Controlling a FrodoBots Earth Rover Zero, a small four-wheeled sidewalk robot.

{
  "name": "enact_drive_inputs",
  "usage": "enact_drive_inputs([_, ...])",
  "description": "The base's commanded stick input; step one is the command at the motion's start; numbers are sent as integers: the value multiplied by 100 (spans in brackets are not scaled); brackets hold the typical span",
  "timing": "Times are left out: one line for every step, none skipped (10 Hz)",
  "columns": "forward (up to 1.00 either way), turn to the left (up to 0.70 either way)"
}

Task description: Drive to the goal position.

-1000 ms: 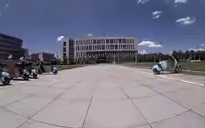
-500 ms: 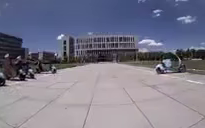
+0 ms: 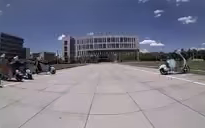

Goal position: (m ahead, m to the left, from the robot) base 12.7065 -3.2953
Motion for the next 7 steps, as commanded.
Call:
enact_drive_inputs([50, 0])
enact_drive_inputs([50, 0])
enact_drive_inputs([50, 0])
enact_drive_inputs([50, 0])
enact_drive_inputs([50, 0])
enact_drive_inputs([50, 0])
enact_drive_inputs([50, 0])
